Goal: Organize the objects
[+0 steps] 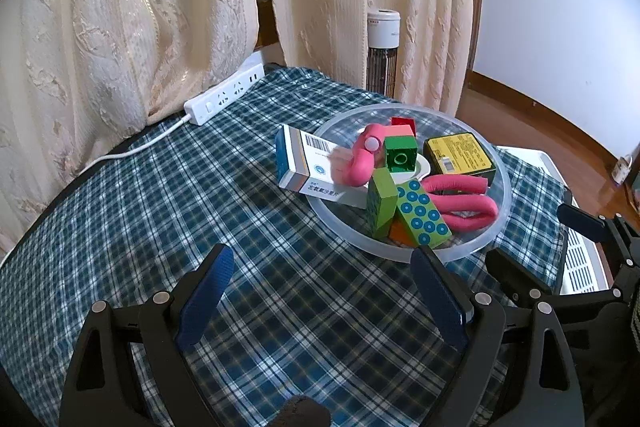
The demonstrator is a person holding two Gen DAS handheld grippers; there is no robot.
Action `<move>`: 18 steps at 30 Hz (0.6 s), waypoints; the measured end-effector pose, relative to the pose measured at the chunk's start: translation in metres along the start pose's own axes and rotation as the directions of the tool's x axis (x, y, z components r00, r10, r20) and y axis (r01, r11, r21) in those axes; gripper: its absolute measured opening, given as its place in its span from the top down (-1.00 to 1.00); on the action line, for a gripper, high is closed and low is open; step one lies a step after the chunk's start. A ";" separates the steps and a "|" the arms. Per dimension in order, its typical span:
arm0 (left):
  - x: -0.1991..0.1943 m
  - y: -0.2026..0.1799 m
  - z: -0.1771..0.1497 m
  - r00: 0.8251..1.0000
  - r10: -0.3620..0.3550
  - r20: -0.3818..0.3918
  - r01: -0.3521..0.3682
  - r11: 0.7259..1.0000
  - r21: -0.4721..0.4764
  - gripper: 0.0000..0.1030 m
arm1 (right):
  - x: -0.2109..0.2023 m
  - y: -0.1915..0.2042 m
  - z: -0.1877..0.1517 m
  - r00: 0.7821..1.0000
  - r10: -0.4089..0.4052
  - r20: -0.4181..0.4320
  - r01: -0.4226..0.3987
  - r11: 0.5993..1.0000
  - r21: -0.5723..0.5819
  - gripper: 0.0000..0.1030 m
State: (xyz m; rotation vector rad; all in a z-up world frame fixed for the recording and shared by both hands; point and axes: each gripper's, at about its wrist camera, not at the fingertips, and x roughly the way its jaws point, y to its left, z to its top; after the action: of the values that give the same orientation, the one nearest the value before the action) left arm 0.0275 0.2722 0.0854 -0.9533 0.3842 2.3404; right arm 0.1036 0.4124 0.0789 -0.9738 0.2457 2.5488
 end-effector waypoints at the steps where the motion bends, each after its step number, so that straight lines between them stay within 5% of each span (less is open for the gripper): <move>1: 0.000 0.001 0.000 1.000 -0.005 -0.003 0.005 1.000 -0.001 -0.77 | 0.001 0.000 0.000 1.000 0.001 -0.001 -0.001 1.000 0.000 -0.99; 18: 0.007 0.006 0.000 1.000 -0.008 -0.025 0.008 1.000 -0.011 -0.77 | 0.003 0.003 -0.002 1.000 0.009 -0.010 -0.009 1.000 0.005 -0.99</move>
State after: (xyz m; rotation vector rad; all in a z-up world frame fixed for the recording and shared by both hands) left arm 0.0196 0.2706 0.0808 -0.9884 0.3767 2.3277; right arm 0.1016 0.4099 0.0755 -0.9861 0.2600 2.5503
